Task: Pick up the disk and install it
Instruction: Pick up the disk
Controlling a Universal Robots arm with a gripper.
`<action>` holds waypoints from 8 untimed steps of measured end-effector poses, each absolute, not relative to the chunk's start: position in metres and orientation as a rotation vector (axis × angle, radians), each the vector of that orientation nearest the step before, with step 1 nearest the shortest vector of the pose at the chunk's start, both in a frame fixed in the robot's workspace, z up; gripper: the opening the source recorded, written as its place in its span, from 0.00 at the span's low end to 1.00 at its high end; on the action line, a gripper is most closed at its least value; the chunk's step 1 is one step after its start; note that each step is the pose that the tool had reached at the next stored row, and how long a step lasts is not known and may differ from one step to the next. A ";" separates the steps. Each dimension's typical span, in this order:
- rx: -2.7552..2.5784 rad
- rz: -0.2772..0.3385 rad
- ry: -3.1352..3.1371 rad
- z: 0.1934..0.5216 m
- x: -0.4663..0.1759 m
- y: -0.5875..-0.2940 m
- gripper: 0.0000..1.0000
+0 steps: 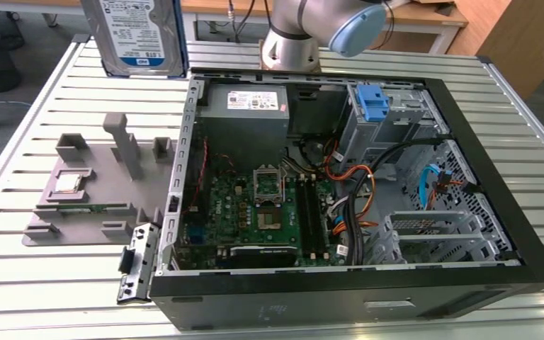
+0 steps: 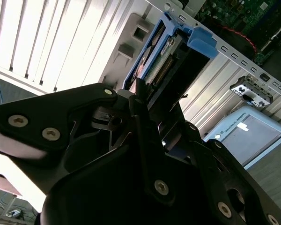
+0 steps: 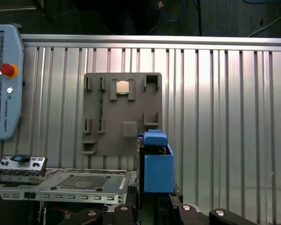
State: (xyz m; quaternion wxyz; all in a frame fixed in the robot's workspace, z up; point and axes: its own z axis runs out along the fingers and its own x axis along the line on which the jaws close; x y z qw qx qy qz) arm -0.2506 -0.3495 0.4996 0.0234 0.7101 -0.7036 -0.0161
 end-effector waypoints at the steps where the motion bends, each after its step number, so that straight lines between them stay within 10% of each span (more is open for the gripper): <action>1: 2.198 -0.050 -2.178 0.500 -0.250 -0.349 0.35; 8: 2.198 -0.050 -2.178 0.500 -0.240 -0.349 0.35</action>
